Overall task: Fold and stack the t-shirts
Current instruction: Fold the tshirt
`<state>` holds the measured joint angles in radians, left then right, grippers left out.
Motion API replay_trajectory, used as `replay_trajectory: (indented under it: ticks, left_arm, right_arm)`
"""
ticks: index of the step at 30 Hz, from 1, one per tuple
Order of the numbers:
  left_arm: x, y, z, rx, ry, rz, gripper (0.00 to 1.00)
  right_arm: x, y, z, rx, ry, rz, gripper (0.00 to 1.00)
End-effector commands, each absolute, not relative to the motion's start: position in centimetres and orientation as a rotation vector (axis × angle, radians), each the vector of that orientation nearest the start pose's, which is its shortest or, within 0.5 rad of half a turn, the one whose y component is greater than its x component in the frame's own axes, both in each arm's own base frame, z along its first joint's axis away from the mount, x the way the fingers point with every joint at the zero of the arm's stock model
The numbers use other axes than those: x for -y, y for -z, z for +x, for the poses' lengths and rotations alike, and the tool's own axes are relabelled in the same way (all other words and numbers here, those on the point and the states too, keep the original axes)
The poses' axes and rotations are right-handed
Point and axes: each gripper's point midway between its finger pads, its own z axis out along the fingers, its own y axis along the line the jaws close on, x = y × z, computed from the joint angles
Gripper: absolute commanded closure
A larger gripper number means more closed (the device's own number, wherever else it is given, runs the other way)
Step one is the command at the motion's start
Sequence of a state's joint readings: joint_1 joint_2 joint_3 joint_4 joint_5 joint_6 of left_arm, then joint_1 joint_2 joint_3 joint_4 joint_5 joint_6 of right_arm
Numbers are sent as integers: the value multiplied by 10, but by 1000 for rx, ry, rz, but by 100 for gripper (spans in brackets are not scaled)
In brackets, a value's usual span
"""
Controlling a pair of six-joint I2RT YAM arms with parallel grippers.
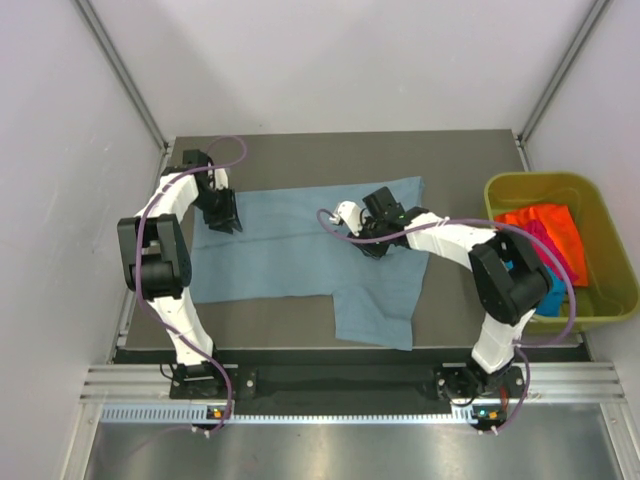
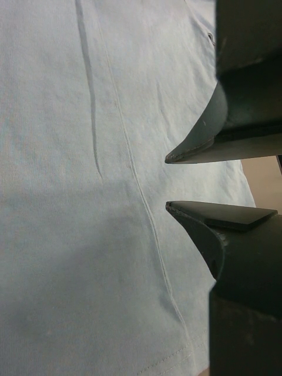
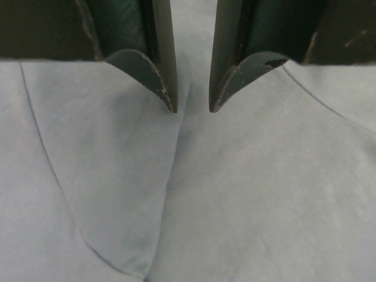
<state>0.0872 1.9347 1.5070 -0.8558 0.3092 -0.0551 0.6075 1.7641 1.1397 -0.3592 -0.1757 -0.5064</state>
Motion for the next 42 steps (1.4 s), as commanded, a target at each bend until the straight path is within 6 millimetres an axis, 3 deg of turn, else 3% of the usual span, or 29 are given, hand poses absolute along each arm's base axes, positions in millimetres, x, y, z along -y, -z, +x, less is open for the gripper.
replay_trajectory:
  ticks: [1, 5, 12, 17, 19, 23, 27, 31, 33, 35, 39, 42]
  left_arm:
    - [21, -87, 401, -2758, 434, -139, 63]
    - [20, -88, 401, -2756, 422, -138, 64]
    - [20, -88, 402, -2752, 424, -141, 64]
    - [21, -89, 403, -2747, 433, -144, 64]
    - [21, -90, 405, -2740, 435, -144, 64]
    - [21, -92, 404, -2737, 434, -141, 64]
    - [22, -92, 404, -2734, 443, -143, 65]
    - [23, -94, 405, -2727, 446, -142, 65]
    - [23, -95, 405, -2723, 443, -141, 65]
    - [22, -97, 406, -2721, 438, -139, 64]
    - [21, -98, 404, -2720, 430, -134, 65]
    - [21, -96, 403, -2725, 427, -134, 65]
  right_arm:
    - [-248, -51, 354, -2081, -189, -1407, 72]
    - [-244, -45, 361, -2100, -137, -1402, 81]
    - [-244, -60, 380, -2063, -55, -1351, 100]
    - [-244, -77, 382, -2039, -50, -1326, 100]
    - [-249, -93, 380, -2025, -93, -1311, 100]
    - [-276, -133, 360, -1962, -328, -1348, 100]
    - [-288, -153, 323, -1965, -555, -1398, 100]
    - [-289, -140, 302, -2019, -661, -1421, 100]
    - [-284, -127, 294, -2055, -672, -1440, 80]
    - [-278, -118, 291, -2078, -652, -1450, 78]
    - [-265, -115, 302, -2093, -557, -1412, 71]
    - [-242, -115, 326, -2167, -523, -1224, 73]
